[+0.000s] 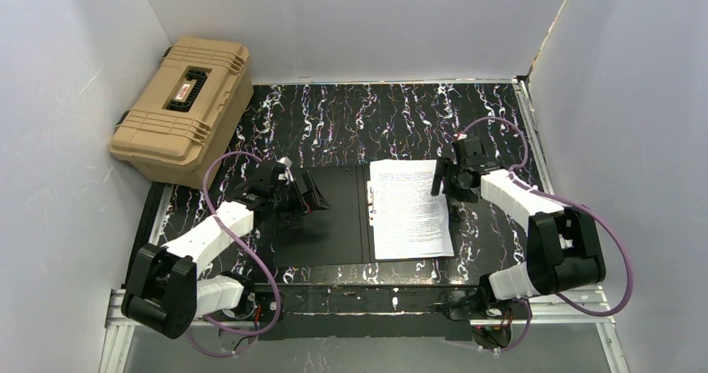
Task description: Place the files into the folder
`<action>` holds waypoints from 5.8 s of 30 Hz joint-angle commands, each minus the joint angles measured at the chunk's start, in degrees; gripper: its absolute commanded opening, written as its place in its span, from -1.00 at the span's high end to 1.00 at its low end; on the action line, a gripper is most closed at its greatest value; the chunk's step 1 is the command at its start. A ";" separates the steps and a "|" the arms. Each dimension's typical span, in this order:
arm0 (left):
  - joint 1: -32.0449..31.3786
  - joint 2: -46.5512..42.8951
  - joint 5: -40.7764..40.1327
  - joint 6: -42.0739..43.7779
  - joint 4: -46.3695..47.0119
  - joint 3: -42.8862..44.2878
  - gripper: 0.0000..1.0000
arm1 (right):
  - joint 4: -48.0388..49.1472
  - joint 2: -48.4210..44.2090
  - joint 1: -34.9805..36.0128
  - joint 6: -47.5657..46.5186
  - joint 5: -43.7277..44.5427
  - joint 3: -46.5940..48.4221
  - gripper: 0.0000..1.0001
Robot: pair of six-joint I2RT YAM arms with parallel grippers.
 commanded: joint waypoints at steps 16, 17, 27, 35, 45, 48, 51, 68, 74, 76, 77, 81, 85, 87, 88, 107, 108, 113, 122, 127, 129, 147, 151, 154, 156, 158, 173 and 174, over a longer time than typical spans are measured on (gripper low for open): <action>-0.17 -4.64 -3.01 2.31 -4.89 0.94 -0.96 | 1.74 0.45 19.56 6.73 4.85 12.70 -0.40; -0.23 -4.82 -3.11 2.30 -5.09 0.87 -0.96 | 2.47 1.64 20.77 7.25 4.58 13.09 -0.38; -0.23 -6.50 -3.28 2.65 -6.54 0.46 -0.96 | 7.46 11.23 27.50 10.35 2.47 15.21 -0.21; -0.19 -7.01 -3.42 2.83 -6.95 0.28 -0.96 | 9.01 14.88 29.52 11.12 2.20 15.78 0.10; -0.24 -7.01 -3.51 3.01 -7.13 0.24 -0.96 | 8.09 16.73 30.13 10.56 2.87 16.75 0.47; -0.27 -6.92 -3.43 3.05 -7.17 0.31 -0.96 | 7.88 17.15 30.32 10.31 3.23 16.93 0.61; -0.25 -6.98 -3.49 3.01 -7.19 0.24 -0.96 | 7.37 17.72 30.58 9.94 3.30 17.35 0.70; -0.93 -2.15 -2.37 3.36 -6.36 0.90 -0.96 | 3.79 20.67 30.85 3.76 4.05 22.18 0.97; -1.93 1.42 -2.80 2.74 -5.15 0.86 -0.96 | 3.54 21.59 30.85 2.80 0.63 23.15 0.97; -1.99 2.64 -2.95 2.17 -4.36 0.59 -0.96 | 3.55 21.53 30.83 2.98 0.07 22.75 0.97; -1.99 3.27 -3.06 1.82 -3.91 0.33 -0.96 | 3.58 21.54 30.85 3.03 -0.34 22.55 0.97; -2.00 6.57 -2.52 -0.22 -1.42 -0.82 -0.96 | 3.99 20.94 31.13 3.37 -1.00 21.28 0.97; -2.00 8.70 -2.14 -1.71 0.54 -1.87 -0.94 | 3.91 20.45 31.50 3.39 -0.99 20.68 0.97; -1.98 9.06 -2.40 -2.20 1.18 -2.35 -0.93 | 4.03 20.35 31.77 3.46 -0.88 20.37 0.97; -1.98 9.15 -2.56 -2.40 1.34 -2.53 -0.94 | 4.07 20.29 31.87 3.55 -0.87 20.25 0.97; -1.98 8.90 -3.86 -3.63 1.49 -3.69 -0.93 | 2.74 19.76 34.21 4.03 1.33 18.25 0.97; -2.00 8.79 -3.84 -3.73 1.48 -3.76 -0.93 | 2.84 19.62 34.29 4.13 1.33 18.01 0.97; -2.02 8.79 -4.15 -4.02 1.60 -3.80 -0.93 | 3.04 19.16 34.66 4.51 1.52 17.38 0.97; -1.98 8.81 -4.18 -4.10 1.48 -3.85 -0.93 | 3.46 18.75 34.78 5.38 2.44 17.12 0.48; -2.04 9.14 -4.17 -4.05 1.72 -3.97 -0.93 | 2.33 17.09 34.75 5.50 3.94 17.73 0.28; -2.00 9.25 -4.20 -4.11 1.96 -4.06 -0.93 | 1.59 16.13 34.75 5.48 5.00 18.04 0.27; -1.98 9.20 -4.49 -3.27 1.06 -3.45 -0.91 | -5.21 12.15 37.71 3.85 8.27 27.51 0.30; -2.00 9.16 -4.86 -2.99 0.38 -3.30 -0.90 | -6.14 13.71 38.97 3.57 8.42 29.02 0.32; -1.99 9.24 -5.05 -2.75 -0.24 -3.02 -0.89 | -6.61 14.52 39.66 3.48 8.81 29.36 0.35; -2.00 9.28 -5.12 -2.66 -0.41 -2.93 -0.88 | -7.25 15.21 40.22 3.30 9.48 29.52 0.39; -2.02 9.36 -5.32 -2.66 -0.54 -2.80 -0.88 | -7.71 16.09 40.81 3.15 10.07 29.69 0.42; -2.00 12.29 -6.50 -1.82 -3.08 -1.47 -0.78 | -9.33 18.99 42.51 2.53 11.97 29.37 0.55; -1.98 12.47 -6.56 -1.83 -3.07 -1.46 -0.78 | -9.51 19.13 42.57 2.47 12.14 29.29 0.56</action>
